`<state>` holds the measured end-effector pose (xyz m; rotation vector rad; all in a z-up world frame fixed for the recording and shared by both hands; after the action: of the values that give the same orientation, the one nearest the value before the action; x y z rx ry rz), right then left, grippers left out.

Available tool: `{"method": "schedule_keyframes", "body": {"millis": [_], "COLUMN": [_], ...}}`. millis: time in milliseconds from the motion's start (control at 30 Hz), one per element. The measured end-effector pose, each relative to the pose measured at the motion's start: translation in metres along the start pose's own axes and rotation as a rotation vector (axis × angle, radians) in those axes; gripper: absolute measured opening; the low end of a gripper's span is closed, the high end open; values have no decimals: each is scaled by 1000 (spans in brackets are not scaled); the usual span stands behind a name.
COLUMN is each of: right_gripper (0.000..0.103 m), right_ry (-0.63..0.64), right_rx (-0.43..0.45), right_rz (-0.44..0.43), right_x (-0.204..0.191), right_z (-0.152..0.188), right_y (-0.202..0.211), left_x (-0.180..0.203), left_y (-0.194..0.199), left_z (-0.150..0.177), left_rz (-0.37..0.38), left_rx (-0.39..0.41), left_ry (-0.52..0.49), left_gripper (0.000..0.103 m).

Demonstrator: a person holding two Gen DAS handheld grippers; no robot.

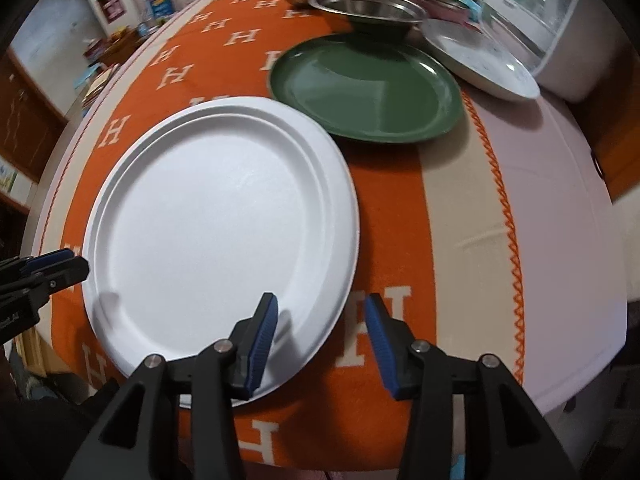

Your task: Organize plates and bowls

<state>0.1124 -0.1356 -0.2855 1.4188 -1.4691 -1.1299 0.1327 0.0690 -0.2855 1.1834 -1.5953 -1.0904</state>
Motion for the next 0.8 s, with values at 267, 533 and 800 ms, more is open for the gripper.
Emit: {"method": "schedule_keyframes", "body": {"millis": [267, 533, 800], "right_gripper": [53, 54, 64], "right_ry": [-131, -221, -248], "right_rx": [37, 98, 207], "right_rz": [38, 49, 32], "right_x": [7, 7, 10], "right_z": [-5, -5, -10], "right_y": [9, 21, 45], "left_x": [-8, 21, 60], "left_y": [10, 27, 47], "left_z": [-33, -63, -69], "left_rz": [41, 124, 229], "left_rx": [57, 133, 197], "left_ry": [-86, -233, -322], "left_gripper": [40, 49, 62]}}
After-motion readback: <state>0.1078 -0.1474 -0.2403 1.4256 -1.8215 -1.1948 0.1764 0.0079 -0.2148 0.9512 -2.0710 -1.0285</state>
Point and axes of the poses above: each gripper's, at about its wrist camera, not at the fingertips, and y roughly against the way its jaws point, x to its right, z to its underside, the point moved 9 cm from there along -y, roughly the way its jaws point, and after that the axes turned 2 degrees about -z, right-handed, at the moved point
